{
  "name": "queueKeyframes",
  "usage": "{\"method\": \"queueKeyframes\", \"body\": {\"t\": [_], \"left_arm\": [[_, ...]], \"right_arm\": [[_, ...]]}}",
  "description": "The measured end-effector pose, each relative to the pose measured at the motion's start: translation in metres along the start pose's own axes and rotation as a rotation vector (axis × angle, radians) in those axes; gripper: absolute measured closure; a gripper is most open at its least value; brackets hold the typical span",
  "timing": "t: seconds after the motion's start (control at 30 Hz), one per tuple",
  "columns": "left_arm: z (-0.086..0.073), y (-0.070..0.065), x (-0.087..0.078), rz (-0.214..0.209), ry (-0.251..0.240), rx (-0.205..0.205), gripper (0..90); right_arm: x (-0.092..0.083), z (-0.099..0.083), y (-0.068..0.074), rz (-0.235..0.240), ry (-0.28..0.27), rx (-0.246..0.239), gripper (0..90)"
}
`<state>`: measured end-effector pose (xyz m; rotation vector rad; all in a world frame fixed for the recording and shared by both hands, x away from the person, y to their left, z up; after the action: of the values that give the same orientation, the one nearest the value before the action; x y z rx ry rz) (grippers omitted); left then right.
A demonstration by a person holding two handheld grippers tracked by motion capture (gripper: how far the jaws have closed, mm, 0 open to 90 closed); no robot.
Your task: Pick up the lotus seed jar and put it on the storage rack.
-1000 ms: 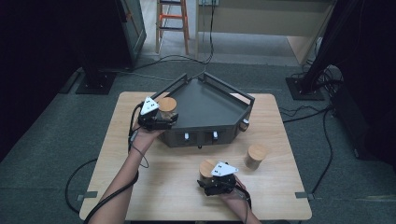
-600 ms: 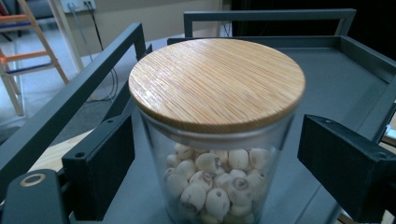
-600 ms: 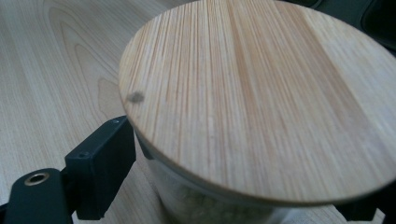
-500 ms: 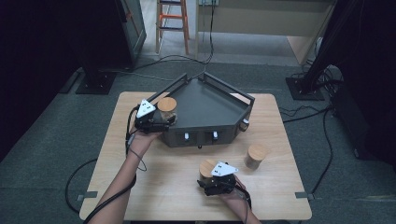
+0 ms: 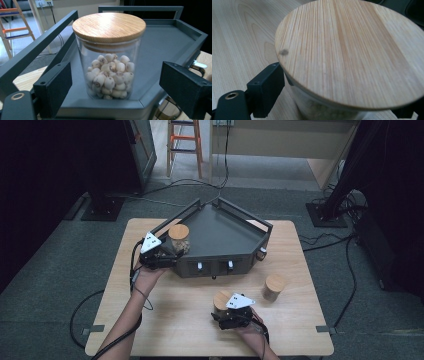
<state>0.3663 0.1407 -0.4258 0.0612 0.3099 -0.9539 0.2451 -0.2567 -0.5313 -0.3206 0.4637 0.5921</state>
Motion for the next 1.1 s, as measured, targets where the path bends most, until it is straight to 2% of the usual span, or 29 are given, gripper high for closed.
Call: {"method": "queueKeyframes", "body": {"t": [0.23,0.73,1.1], "left_arm": [[-0.005,-0.007,-0.010,0.008,-0.003,0.009,11.0],[-0.015,-0.023,-0.024,-0.019,-0.010,0.034,11.0],[-0.023,-0.039,-0.033,-0.021,-0.015,0.059,11.1]], "right_arm": [[0.000,0.000,0.000,-0.001,0.001,-0.001,13.0],[0.000,0.000,0.000,-0.002,0.000,-0.002,13.0],[0.000,0.000,0.000,-0.001,0.000,-0.003,13.0]]}}
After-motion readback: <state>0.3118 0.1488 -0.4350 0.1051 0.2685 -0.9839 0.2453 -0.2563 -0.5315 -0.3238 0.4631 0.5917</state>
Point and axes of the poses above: each handheld gripper's, and its own axes: x roughly forward along the jaws, z roughly out of its top, y roughly to its left, the point moved 7 cm from there along x, roughly forward along the jaws, and after that the axes turned 14 degrees about -z, right-handed, at the moved point
